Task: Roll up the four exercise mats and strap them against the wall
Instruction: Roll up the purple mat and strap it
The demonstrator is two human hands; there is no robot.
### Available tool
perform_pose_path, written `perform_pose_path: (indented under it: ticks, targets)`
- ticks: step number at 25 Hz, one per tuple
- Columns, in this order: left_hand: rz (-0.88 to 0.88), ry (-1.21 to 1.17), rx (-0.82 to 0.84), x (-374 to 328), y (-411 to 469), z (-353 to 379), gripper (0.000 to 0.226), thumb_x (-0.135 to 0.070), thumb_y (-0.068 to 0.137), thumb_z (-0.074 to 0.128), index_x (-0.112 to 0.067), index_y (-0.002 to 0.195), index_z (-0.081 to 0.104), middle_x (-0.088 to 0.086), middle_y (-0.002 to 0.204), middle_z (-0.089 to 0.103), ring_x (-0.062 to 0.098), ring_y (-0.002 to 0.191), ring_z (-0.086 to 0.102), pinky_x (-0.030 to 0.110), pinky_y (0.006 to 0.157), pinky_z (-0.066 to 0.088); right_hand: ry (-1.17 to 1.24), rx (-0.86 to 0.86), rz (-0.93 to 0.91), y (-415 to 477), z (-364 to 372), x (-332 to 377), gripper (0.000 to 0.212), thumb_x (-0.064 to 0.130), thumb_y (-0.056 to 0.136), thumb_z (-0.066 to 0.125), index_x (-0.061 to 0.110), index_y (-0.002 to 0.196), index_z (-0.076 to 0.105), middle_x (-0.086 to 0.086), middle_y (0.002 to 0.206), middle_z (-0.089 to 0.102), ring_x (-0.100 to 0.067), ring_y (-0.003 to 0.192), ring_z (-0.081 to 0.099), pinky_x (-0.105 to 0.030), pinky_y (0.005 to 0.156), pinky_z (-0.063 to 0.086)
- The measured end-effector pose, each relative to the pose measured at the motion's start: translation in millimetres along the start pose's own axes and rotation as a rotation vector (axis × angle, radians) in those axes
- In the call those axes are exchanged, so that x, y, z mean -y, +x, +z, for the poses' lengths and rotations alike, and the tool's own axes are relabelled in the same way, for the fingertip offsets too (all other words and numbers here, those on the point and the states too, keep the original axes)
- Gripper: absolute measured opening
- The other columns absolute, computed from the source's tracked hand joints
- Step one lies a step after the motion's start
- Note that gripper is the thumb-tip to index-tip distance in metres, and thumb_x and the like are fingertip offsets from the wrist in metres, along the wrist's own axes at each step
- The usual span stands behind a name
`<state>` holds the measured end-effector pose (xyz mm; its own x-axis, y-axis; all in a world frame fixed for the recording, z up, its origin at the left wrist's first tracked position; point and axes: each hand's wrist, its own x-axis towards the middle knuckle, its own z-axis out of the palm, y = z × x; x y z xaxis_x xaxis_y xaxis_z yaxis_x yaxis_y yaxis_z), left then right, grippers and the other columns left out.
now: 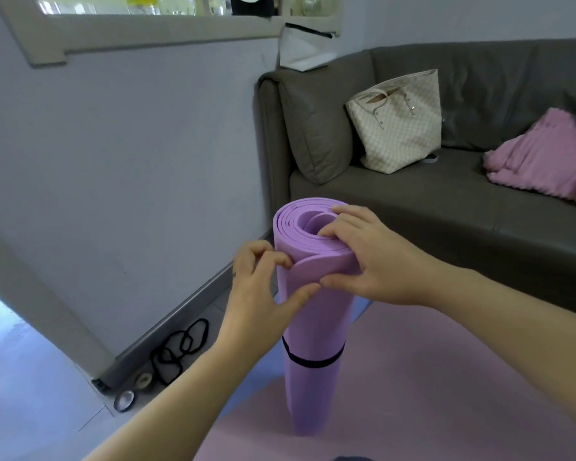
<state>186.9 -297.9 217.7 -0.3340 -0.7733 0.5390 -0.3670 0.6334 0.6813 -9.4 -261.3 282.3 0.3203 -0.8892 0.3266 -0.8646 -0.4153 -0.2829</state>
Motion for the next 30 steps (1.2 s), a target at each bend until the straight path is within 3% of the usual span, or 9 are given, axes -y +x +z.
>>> perform_pose_path:
  ticks: [3,5,8,11,14,17,21,25,30]
  targets:
    - [0.040,-0.061,0.077,1.3,12.0,-8.0,0.020,-0.034,0.077,0.076,-0.021,0.079,0.060,-0.028,0.134,0.023,-0.005,0.127,0.033,0.009,0.100,0.030,0.017,0.031,0.011,2.9,-3.6,-0.4,0.058,0.043,0.077,0.074,0.017,0.123,0.053,0.019,0.118,0.044,-0.006,0.139,0.017,-0.014,0.104,0.021]
    - [0.135,-0.077,0.153,2.4,18.4,-13.0,0.019,-0.024,0.080,0.072,-0.011,0.076,0.059,-0.017,0.140,0.028,-0.012,0.127,0.034,0.009,0.101,0.032,0.033,0.030,0.011,2.1,-5.9,-1.2,0.054,0.042,0.075,0.076,0.019,0.118,0.056,0.017,0.119,0.049,-0.004,0.138,0.017,-0.010,0.100,0.022]
    - [0.194,-0.005,0.179,0.2,20.4,-19.5,0.017,-0.025,0.079,0.068,-0.018,0.071,0.054,-0.012,0.136,0.036,-0.014,0.126,0.034,0.006,0.098,0.030,0.079,0.004,0.011,-0.9,-4.1,-1.5,0.048,0.042,0.072,0.079,0.020,0.109,0.059,0.014,0.117,0.055,-0.001,0.136,0.019,-0.003,0.093,0.025]
    - [0.219,0.033,0.222,1.3,20.9,-29.6,0.025,-0.022,0.078,0.074,-0.028,0.069,0.051,-0.017,0.133,0.037,-0.015,0.122,0.038,0.004,0.096,0.029,0.071,0.035,-0.075,-7.6,-8.7,-7.9,0.055,0.045,0.068,0.082,0.020,0.110,0.058,0.013,0.121,0.052,-0.003,0.137,0.022,-0.007,0.101,0.025]
    - [0.158,-0.026,0.338,5.2,30.9,-44.6,0.030,-0.013,0.074,0.079,-0.030,0.066,0.055,-0.020,0.133,0.041,-0.010,0.119,0.045,0.007,0.095,0.036,-0.087,0.172,-0.179,-3.9,-21.3,-23.6,0.070,0.048,0.064,0.084,0.032,0.122,0.048,0.010,0.152,0.019,-0.010,0.142,0.021,-0.020,0.107,0.031]
    - [0.073,-0.024,0.298,7.0,48.1,-53.5,0.031,-0.016,0.075,0.079,-0.035,0.082,0.055,-0.029,0.128,0.049,-0.005,0.107,0.056,0.013,0.089,0.046,-0.170,0.259,-0.139,18.3,-28.6,-34.9,0.067,0.042,0.065,0.085,0.034,0.119,0.047,0.012,0.159,-0.002,-0.012,0.145,0.011,-0.028,0.109,0.033]
    - [0.090,0.183,0.056,7.7,70.1,-44.1,0.038,-0.014,0.086,0.065,-0.032,0.116,0.050,-0.012,0.114,0.046,-0.001,0.092,0.053,0.013,0.077,0.047,-0.081,0.120,0.014,63.5,-17.3,-41.8,0.057,0.045,0.060,0.086,0.020,0.102,0.056,0.002,0.156,0.017,-0.013,0.141,0.015,-0.027,0.109,0.025]
    - [-0.103,0.074,0.253,30.9,101.6,-29.2,0.050,-0.019,0.090,0.061,-0.032,0.134,0.042,-0.008,0.128,0.045,-0.004,0.094,0.057,0.009,0.077,0.044,-0.067,-0.160,0.167,122.6,-10.5,-55.2,0.067,0.044,0.059,0.086,0.011,0.111,0.059,-0.003,0.149,0.031,-0.021,0.136,0.025,-0.038,0.105,0.035]
    - [-0.250,-0.037,0.360,95.9,172.6,-19.5,0.058,-0.024,0.095,0.055,-0.034,0.145,0.028,-0.010,0.147,0.036,0.013,0.121,0.052,0.014,0.084,0.040,-0.151,-0.237,0.144,208.4,28.4,-91.6,0.069,0.036,0.065,0.082,0.007,0.122,0.055,-0.005,0.131,0.048,-0.026,0.133,0.028,-0.044,0.101,0.042]
